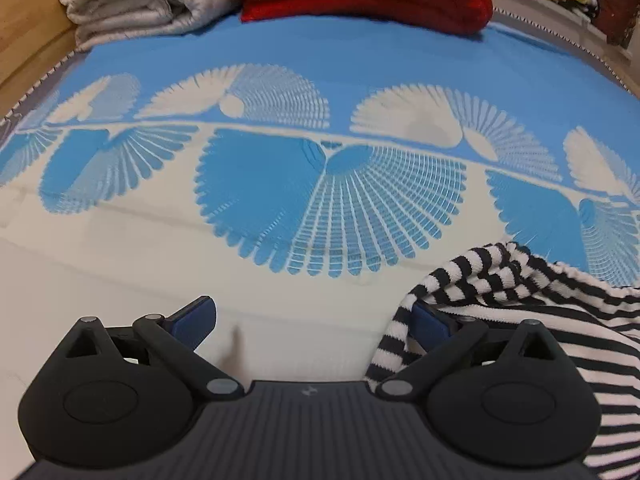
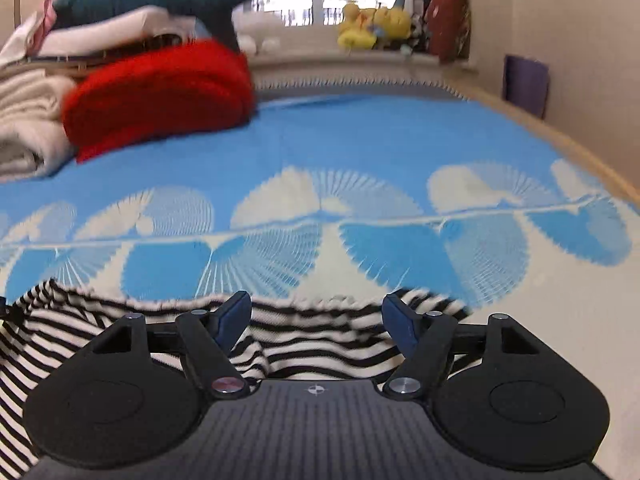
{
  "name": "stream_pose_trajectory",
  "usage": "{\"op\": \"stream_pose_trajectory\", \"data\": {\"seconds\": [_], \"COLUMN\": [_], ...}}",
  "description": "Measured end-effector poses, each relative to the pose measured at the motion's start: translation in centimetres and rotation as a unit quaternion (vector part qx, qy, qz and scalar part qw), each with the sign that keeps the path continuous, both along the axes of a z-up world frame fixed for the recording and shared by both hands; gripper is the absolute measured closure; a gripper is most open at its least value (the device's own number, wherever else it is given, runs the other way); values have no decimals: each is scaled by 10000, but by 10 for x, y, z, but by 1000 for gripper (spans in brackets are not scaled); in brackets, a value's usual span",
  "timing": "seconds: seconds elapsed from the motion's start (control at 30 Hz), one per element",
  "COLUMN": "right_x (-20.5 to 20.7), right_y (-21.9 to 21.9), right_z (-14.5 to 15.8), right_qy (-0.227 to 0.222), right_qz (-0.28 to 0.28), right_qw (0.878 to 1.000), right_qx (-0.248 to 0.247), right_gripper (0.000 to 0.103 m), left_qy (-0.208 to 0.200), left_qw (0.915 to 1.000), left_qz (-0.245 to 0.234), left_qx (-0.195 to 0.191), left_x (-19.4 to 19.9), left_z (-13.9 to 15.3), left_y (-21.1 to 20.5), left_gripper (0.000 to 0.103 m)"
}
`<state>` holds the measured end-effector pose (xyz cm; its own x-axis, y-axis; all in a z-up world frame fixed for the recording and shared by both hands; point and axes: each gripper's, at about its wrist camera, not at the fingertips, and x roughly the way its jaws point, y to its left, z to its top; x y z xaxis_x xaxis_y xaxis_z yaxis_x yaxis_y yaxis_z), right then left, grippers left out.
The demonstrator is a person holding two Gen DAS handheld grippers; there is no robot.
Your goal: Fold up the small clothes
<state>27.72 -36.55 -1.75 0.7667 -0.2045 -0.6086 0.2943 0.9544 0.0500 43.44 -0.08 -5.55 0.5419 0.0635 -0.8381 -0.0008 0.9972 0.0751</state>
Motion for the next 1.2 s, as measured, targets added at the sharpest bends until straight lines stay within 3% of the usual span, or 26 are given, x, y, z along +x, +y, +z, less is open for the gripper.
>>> {"op": "stream_pose_trajectory", "data": {"seconds": [0.17, 0.23, 0.33, 0.43, 0.6, 0.73, 0.97, 1.2], "right_x": [-46, -67, -115, -169, -226, -251, -265, -260], "right_y": [-16, -19, -5, 16, 38, 51, 63, 59], "right_z": [23, 32, 42, 33, 3, -10, -14, -17], "right_qy": [-255, -491, -823, -931, -504, -433, -448, -431], "right_qz": [-260, -273, -14, 62, 44, 241, 282, 205], "right_qw": [9991, 9972, 9947, 9946, 9965, 9951, 9959, 9957], "right_qx": [236, 503, 617, 463, 671, 850, 739, 800], "right_gripper": [26, 16, 10, 8, 8, 8, 8, 8], "left_qy": [-459, -710, -964, -877, -567, -397, -525, -437], "left_qw": [9984, 9964, 9942, 9947, 9979, 9983, 9984, 9990], "left_qz": [-249, -400, -464, -501, -295, -62, -187, -43], "left_qx": [213, 216, 73, -175, -137, -415, 19, -5], "left_x": [-51, -82, -130, -178, -244, -269, -286, -278], "left_z": [41, 60, 76, 72, 43, 30, 21, 16], "left_y": [1, 1, 4, 15, 36, 47, 47, 57], "left_gripper": [0, 0, 0, 0, 0, 0, 0, 0]}}
